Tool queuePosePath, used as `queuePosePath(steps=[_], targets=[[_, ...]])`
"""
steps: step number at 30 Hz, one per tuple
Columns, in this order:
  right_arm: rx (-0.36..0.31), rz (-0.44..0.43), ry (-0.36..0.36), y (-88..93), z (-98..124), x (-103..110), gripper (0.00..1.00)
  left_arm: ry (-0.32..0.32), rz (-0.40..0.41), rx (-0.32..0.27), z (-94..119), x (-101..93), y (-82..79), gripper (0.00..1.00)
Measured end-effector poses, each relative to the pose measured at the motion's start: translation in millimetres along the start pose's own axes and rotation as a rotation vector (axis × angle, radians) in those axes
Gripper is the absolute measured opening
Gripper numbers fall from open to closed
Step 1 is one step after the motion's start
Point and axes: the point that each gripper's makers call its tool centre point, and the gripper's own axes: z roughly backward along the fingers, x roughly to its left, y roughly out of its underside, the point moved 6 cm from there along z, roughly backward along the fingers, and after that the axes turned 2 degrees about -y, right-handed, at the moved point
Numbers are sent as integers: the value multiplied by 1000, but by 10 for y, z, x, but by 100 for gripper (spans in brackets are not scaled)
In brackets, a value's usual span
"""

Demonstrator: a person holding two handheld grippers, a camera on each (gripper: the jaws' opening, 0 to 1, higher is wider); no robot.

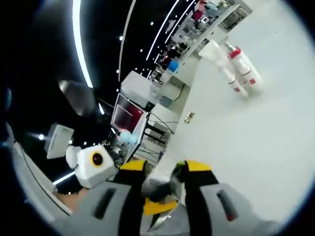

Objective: Arrange the skincare products in the storage area until every visible bottle or jar stands upright without overlapping.

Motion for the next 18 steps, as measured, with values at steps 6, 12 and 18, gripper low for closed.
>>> queuePosePath(steps=[6,12,18], targets=[[19,31,11,-32,-8,34,17,-16,-1,-1,-14,17,-32,8],[49,84,6,-39,-17,29,11,15,-1,40,-41,-28,-15,21],[46,85,-21,-53,0,71,8,35,60,-2,55,2,2,37]])
